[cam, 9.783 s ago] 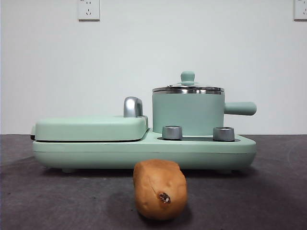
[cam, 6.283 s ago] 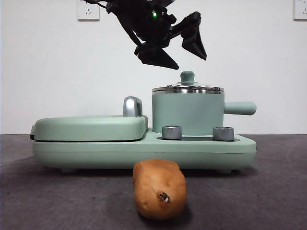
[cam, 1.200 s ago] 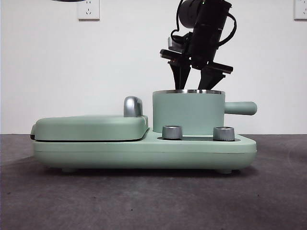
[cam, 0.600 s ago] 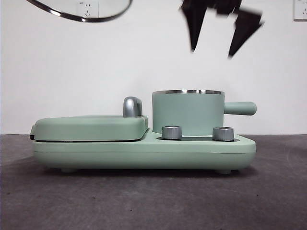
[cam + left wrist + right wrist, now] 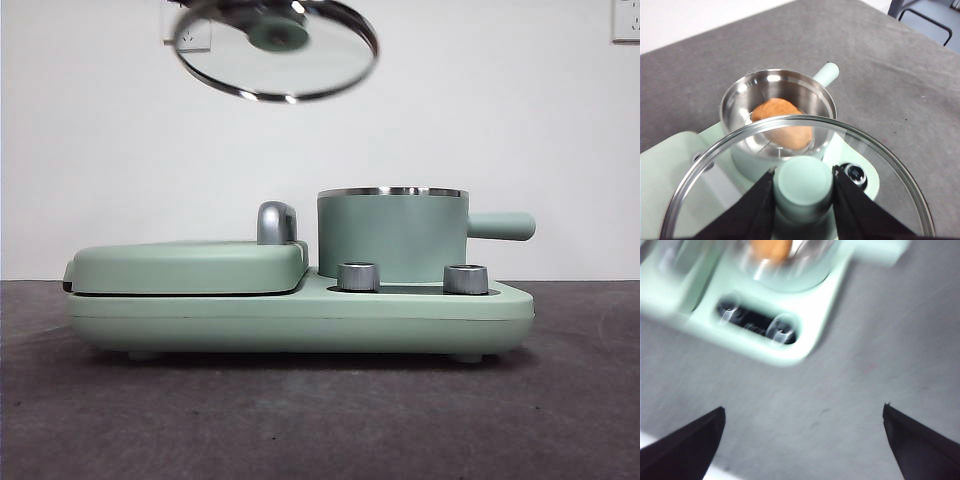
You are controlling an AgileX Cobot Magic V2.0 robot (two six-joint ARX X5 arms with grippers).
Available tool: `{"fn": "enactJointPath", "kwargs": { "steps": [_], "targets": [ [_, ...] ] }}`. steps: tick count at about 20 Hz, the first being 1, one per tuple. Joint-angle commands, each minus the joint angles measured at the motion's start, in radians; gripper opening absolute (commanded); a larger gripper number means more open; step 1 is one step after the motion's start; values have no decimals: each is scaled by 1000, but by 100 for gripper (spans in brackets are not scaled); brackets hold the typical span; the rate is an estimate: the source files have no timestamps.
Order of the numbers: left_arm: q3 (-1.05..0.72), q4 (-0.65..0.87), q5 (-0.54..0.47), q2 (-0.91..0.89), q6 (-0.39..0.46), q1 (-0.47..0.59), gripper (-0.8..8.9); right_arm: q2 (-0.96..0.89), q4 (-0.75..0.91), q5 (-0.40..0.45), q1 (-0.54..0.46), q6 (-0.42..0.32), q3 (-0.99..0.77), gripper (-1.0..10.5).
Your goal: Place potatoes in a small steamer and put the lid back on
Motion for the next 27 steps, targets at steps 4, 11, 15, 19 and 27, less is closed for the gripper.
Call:
{"fn": "enactJointPath", "kwargs": {
  "steps": [4, 11, 15, 19, 27],
  "targets": [
    [225, 100, 6, 245, 25, -29, 17, -349, 216, -103, 46, 85, -379, 503],
    [259, 348, -62, 439, 59, -35, 17, -534, 276, -124, 81, 190, -598, 503],
    [259, 420, -62, 493, 63, -44, 17, -534, 290, -131, 81, 194, -600, 503],
    [259, 422, -62, 512, 68, -56, 17, -534, 319, -150, 81, 216, -600, 503],
    [259, 450, -62, 555, 97, -56, 17, -534, 319, -172, 81, 236, -600, 503]
  ]
}}
